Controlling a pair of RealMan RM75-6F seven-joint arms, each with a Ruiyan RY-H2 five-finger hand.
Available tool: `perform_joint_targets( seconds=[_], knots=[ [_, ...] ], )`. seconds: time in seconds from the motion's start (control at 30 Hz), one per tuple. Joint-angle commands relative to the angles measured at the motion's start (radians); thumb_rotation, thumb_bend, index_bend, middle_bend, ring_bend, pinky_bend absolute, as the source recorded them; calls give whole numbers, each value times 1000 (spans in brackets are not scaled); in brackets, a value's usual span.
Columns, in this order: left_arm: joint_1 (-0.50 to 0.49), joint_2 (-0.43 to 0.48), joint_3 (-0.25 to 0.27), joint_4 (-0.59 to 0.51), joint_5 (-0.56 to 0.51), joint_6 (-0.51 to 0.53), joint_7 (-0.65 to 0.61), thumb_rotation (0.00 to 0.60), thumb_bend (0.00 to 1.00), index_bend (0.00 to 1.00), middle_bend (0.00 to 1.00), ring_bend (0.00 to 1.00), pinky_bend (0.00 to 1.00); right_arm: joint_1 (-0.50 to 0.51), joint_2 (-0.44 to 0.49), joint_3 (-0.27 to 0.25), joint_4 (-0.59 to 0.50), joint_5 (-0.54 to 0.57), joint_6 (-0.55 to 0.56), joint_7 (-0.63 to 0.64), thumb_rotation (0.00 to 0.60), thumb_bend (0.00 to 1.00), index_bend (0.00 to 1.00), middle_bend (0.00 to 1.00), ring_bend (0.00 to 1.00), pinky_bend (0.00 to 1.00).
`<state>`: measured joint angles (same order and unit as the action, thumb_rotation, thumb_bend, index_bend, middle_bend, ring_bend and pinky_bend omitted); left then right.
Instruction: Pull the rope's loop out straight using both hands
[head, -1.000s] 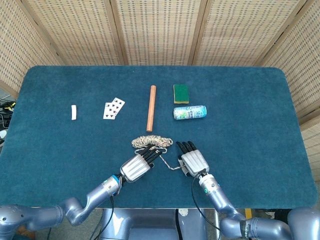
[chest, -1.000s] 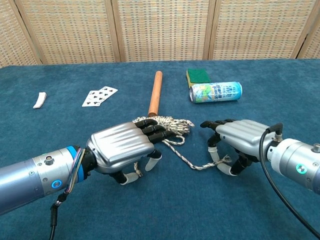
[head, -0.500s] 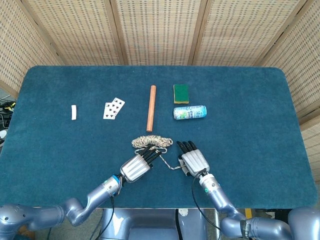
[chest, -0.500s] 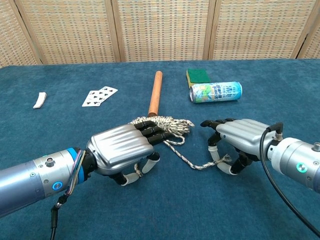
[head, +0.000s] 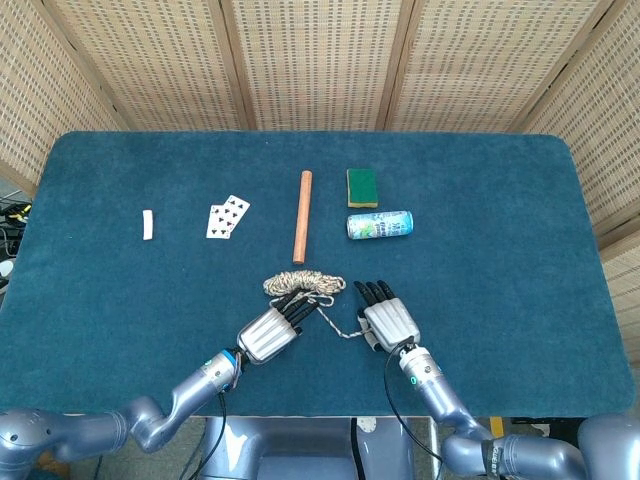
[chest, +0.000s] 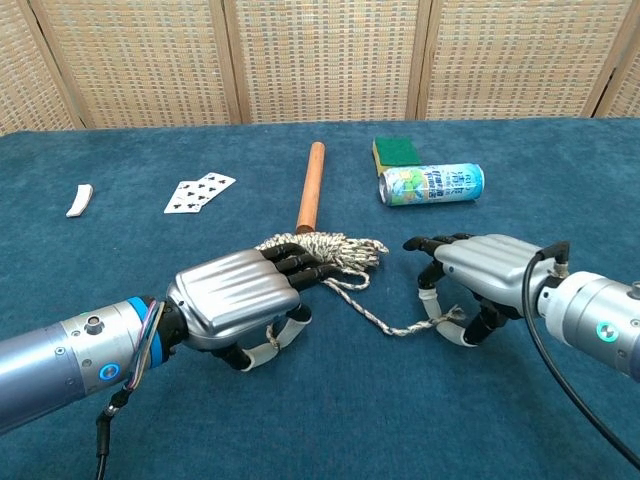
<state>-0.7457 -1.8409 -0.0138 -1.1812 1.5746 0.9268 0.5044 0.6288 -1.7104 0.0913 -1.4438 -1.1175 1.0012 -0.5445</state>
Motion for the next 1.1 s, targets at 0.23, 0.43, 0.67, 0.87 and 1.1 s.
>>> perform_joint_targets(
  seconds=[0.23,0.43,0.67,0.87,1.1],
  knots=[
    [-2,7,2,4,-3,11,-7,600,491,636,0,0,0,-2,-4,-5,7,0,0,1,600,565,664,0,0,0],
    [5,37,7,-5,-1,31,-22,600,491,655,0,0,0,-5,-3,-5,21,-4,8,2,600,565,664,0,0,0],
    [27,110,13,-12,-3,67,-58,600,492,667,0,0,0,-16,13,-12,42,-35,37,4,600,565,667,0,0,0],
    [59,177,28,17,-8,100,-120,600,491,670,0,0,0,-27,31,-14,58,-60,66,3,600,565,670,0,0,0],
    [95,238,35,82,-19,137,-207,600,493,671,0,0,0,-40,70,0,84,-70,104,-20,600,565,671,0,0,0]
  ],
)
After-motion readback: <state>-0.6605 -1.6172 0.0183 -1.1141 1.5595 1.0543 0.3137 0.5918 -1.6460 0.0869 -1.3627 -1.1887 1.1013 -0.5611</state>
